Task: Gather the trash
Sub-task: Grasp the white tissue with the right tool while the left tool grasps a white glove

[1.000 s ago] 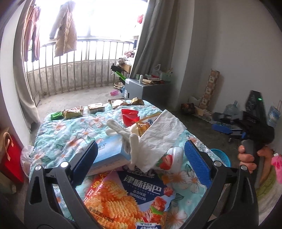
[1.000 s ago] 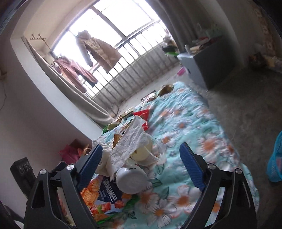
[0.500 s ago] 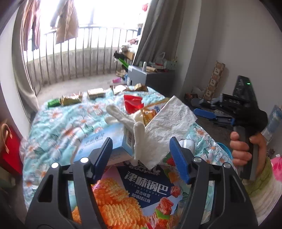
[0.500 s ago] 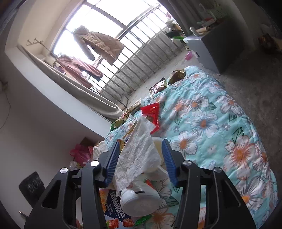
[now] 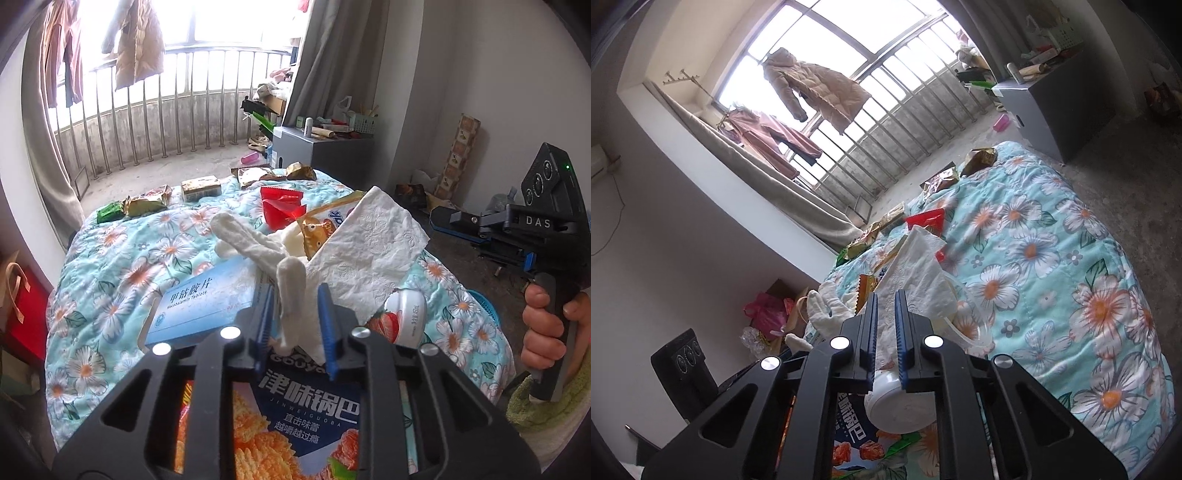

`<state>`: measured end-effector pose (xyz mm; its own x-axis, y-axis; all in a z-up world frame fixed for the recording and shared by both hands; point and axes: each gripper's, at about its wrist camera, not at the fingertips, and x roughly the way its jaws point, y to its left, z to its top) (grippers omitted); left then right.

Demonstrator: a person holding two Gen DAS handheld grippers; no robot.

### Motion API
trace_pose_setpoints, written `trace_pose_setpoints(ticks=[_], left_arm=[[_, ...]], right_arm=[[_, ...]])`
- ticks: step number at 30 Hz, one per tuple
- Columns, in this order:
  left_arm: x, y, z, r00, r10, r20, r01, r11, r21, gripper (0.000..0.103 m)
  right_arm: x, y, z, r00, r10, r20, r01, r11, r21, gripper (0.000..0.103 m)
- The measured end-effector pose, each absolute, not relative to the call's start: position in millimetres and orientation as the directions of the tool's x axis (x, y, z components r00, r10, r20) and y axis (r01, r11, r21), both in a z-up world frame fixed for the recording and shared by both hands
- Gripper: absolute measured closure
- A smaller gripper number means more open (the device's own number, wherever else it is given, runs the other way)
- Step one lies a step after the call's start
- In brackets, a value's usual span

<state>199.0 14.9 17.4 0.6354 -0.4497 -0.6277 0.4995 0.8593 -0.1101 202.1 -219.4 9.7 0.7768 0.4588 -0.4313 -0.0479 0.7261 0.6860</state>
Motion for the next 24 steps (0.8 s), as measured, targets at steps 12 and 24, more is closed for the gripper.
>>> trace_pose_setpoints(ticks=[12, 24], left_arm=[[199, 21, 15, 0.637, -0.454, -0.623, 0.491, 0.862, -0.125, 0.098], [196, 24, 16, 0.640, -0.472, -0.606, 0.500, 0.855, -0.137, 0.101]], right_arm=[[245, -227, -17, 0.743, 0.424, -0.518, 0.036, 0.748, 0.663, 0.058], [219, -196, 18, 0.786, 0.430, -0.444, -0.101, 0.799, 0.593, 0.098]])
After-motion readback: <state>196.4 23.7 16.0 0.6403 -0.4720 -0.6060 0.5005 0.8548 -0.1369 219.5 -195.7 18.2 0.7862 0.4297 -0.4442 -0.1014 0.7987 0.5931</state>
